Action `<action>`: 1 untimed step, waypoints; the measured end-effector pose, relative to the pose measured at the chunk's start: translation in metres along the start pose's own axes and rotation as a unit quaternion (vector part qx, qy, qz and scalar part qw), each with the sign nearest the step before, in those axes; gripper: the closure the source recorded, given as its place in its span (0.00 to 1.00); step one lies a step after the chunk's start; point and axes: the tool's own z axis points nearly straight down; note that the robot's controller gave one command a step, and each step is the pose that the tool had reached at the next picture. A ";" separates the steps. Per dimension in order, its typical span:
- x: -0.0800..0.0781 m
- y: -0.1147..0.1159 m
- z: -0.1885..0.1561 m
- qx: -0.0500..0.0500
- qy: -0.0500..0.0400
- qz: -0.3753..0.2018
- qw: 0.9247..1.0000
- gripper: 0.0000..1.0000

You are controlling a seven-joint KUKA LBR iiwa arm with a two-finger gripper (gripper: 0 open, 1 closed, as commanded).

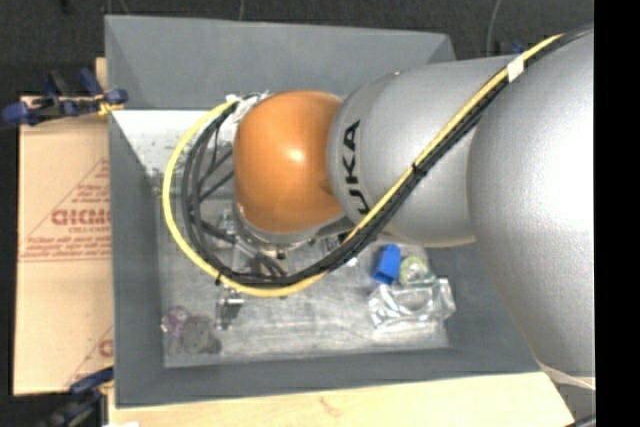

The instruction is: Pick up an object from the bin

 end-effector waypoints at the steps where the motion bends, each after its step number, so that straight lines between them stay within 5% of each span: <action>1: -0.008 0.041 0.101 0.001 -0.001 -0.034 0.999 0.00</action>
Offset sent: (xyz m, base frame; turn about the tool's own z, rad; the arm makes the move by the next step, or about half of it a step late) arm 0.0060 0.0410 -0.1021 -0.0710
